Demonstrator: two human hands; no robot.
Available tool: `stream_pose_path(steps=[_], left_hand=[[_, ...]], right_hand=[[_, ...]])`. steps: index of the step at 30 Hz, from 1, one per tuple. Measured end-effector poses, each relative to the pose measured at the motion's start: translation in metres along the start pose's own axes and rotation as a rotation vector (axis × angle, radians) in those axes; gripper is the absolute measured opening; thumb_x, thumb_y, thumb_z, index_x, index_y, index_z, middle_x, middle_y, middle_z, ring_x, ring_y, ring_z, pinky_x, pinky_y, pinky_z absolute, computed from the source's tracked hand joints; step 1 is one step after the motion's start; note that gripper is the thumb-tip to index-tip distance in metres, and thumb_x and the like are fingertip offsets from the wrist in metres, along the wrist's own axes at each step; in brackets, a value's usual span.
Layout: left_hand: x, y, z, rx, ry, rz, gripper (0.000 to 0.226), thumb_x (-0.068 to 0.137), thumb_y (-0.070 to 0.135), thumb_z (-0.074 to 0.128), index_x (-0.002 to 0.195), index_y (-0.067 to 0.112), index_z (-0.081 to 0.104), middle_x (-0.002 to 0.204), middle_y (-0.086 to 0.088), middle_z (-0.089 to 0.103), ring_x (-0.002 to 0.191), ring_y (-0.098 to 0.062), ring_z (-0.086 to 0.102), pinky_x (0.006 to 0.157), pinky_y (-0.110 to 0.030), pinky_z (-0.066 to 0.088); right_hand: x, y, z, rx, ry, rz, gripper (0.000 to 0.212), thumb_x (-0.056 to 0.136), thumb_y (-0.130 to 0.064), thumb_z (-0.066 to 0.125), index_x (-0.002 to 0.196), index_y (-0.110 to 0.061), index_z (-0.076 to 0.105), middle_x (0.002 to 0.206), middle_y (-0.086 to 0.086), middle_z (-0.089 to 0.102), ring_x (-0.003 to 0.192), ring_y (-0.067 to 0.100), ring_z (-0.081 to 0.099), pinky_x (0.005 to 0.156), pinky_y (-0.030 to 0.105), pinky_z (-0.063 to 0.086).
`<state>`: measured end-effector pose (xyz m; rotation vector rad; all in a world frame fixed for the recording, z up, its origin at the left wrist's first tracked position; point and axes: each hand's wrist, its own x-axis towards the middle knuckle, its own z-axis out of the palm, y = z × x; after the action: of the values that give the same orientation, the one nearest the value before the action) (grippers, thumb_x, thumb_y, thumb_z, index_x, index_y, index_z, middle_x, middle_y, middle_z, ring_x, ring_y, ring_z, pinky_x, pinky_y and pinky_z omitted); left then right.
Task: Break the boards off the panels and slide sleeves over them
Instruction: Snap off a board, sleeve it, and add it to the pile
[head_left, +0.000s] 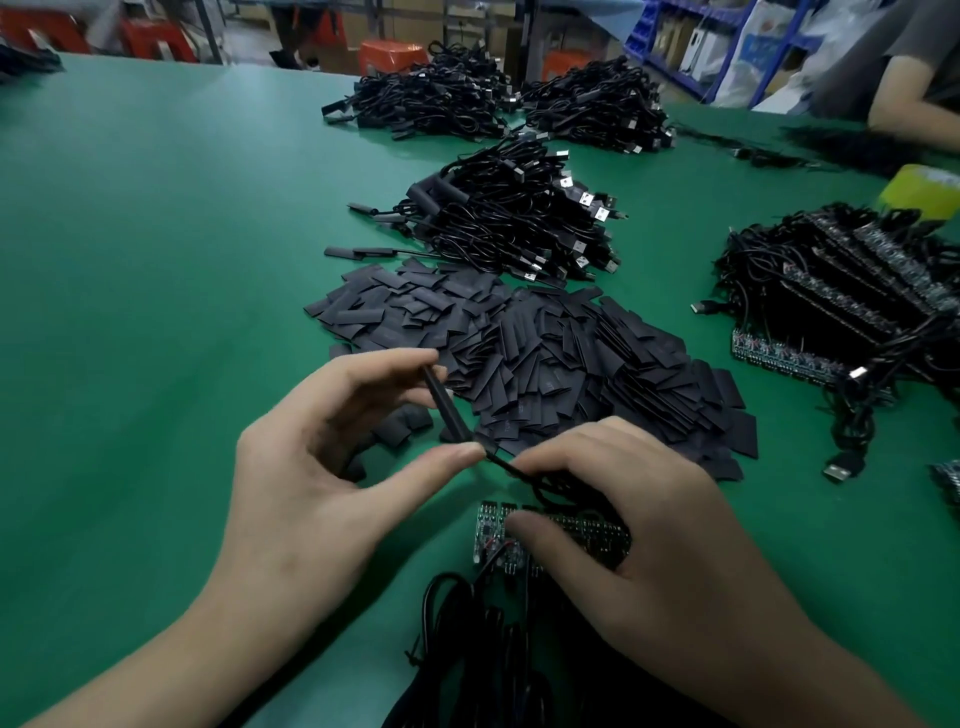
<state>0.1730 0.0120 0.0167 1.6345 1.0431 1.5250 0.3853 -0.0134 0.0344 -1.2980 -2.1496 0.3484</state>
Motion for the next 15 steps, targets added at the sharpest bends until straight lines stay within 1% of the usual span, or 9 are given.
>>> stream_pose_path(steps=[2,4,7,10,12,13,15], left_hand=[[0.002,-0.002,-0.001,-0.017,0.025,-0.015,0.053,0.063,0.038,0.088,0.112,0.029,0.071,0.109,0.0,0.075,0.102,-0.02,0.072,0.093,-0.023,0.054],[0.003,-0.003,-0.002,-0.016,0.041,-0.03,0.052,0.062,0.04,0.089,0.11,0.029,0.073,0.106,-0.002,0.075,0.097,-0.021,0.072,0.09,-0.024,0.055],[0.003,-0.006,-0.004,-0.018,0.054,-0.063,0.052,0.062,0.041,0.089,0.11,0.029,0.074,0.1,-0.005,0.075,0.09,-0.023,0.073,0.087,-0.028,0.058],[0.005,-0.01,-0.004,0.015,0.057,-0.072,0.053,0.067,0.041,0.089,0.116,0.029,0.073,0.102,-0.004,0.075,0.094,-0.023,0.073,0.091,-0.034,0.057],[0.006,-0.011,-0.004,0.021,0.045,-0.104,0.058,0.071,0.043,0.085,0.125,0.027,0.068,0.109,0.0,0.075,0.101,-0.022,0.072,0.094,-0.036,0.056],[0.007,-0.011,-0.004,0.06,0.031,-0.108,0.059,0.074,0.045,0.082,0.127,0.027,0.067,0.112,0.004,0.073,0.103,-0.019,0.071,0.094,-0.035,0.056],[0.006,-0.011,-0.005,0.295,-0.051,-0.035,0.05,0.082,0.052,0.074,0.126,0.029,0.068,0.113,0.015,0.069,0.106,-0.01,0.067,0.094,-0.029,0.053]], right_hand=[[0.0,0.002,0.002,-0.039,0.0,-0.016,0.021,0.094,-0.047,0.059,0.106,-0.031,0.067,0.097,-0.022,0.063,0.094,0.004,0.06,0.076,0.032,0.052],[0.001,0.005,0.002,-0.023,0.017,-0.018,0.015,0.097,-0.04,0.058,0.104,-0.031,0.068,0.097,-0.022,0.062,0.09,0.003,0.062,0.073,0.032,0.053],[0.003,0.006,-0.001,-0.02,0.047,-0.032,0.011,0.099,-0.032,0.06,0.103,-0.029,0.07,0.098,-0.022,0.062,0.089,0.001,0.063,0.071,0.028,0.052],[0.013,0.008,-0.013,-0.048,0.06,-0.061,0.018,0.1,-0.035,0.058,0.106,-0.028,0.073,0.099,-0.022,0.063,0.09,-0.003,0.063,0.075,0.021,0.052],[0.031,0.013,-0.029,-0.098,0.085,-0.043,0.024,0.099,-0.039,0.055,0.11,-0.03,0.075,0.1,-0.023,0.066,0.091,-0.005,0.062,0.08,0.017,0.05],[0.045,0.015,-0.038,-0.135,0.11,-0.025,0.024,0.098,-0.039,0.057,0.111,-0.03,0.075,0.101,-0.022,0.067,0.09,-0.006,0.061,0.082,0.017,0.048],[0.082,0.022,-0.056,-0.21,0.157,0.002,0.023,0.095,-0.035,0.061,0.112,-0.029,0.076,0.099,-0.018,0.067,0.084,-0.004,0.057,0.08,0.018,0.042]])
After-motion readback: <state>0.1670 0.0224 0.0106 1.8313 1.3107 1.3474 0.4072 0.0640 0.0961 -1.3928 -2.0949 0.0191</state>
